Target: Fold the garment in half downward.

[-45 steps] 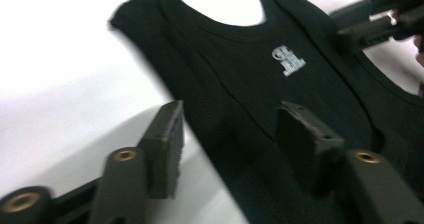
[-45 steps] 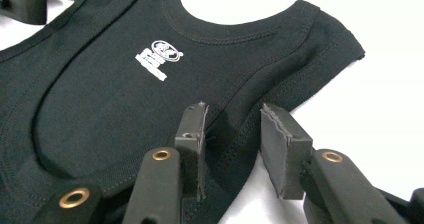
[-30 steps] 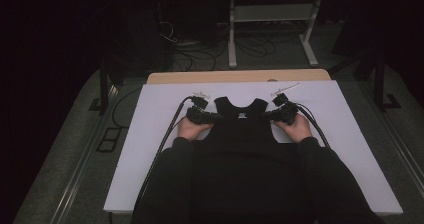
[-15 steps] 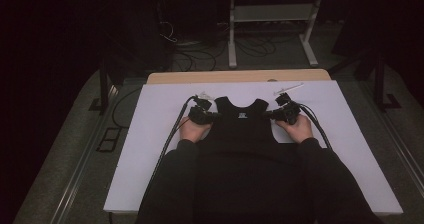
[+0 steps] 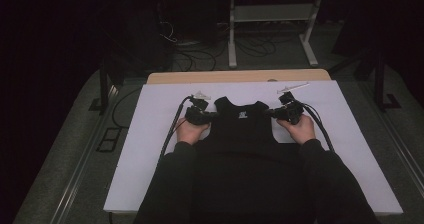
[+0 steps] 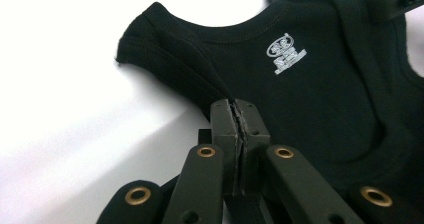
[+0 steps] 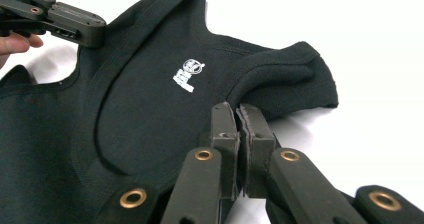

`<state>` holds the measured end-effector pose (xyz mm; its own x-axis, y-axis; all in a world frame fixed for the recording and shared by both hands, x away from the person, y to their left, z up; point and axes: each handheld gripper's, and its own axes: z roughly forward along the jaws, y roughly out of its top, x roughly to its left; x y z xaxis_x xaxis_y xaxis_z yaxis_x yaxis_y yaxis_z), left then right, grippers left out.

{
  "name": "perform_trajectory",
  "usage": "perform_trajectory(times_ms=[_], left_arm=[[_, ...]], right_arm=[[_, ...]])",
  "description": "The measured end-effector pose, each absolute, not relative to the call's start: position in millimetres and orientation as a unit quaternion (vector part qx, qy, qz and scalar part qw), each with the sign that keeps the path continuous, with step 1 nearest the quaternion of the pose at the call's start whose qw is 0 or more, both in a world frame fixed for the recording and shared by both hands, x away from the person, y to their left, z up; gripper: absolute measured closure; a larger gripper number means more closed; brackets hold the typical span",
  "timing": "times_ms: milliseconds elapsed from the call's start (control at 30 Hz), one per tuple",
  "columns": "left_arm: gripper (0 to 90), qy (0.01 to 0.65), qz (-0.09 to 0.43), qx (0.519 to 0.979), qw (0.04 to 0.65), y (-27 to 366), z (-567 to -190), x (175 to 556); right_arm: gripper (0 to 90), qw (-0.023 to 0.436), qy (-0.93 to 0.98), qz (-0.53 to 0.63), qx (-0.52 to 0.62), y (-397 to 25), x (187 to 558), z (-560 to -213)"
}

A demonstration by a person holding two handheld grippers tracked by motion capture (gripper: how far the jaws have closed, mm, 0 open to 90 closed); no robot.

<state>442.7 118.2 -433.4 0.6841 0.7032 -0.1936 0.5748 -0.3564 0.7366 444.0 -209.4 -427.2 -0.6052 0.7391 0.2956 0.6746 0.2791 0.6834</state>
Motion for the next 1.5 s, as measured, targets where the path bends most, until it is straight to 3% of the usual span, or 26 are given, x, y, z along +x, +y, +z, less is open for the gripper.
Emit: perform_trajectory(times_ms=[733,1500], left_arm=[[87.6,0.383,0.088,0.8,0.454,132,-392,424],[87.5,0.327,0.089,0.8,0.495,138,-355,367]], right_arm=[[85.1,0.035,0.787,0.44,0.43,-206,429,-401],[85.1,0.043,0.795,0.477,0.373,-192,372,-350]])
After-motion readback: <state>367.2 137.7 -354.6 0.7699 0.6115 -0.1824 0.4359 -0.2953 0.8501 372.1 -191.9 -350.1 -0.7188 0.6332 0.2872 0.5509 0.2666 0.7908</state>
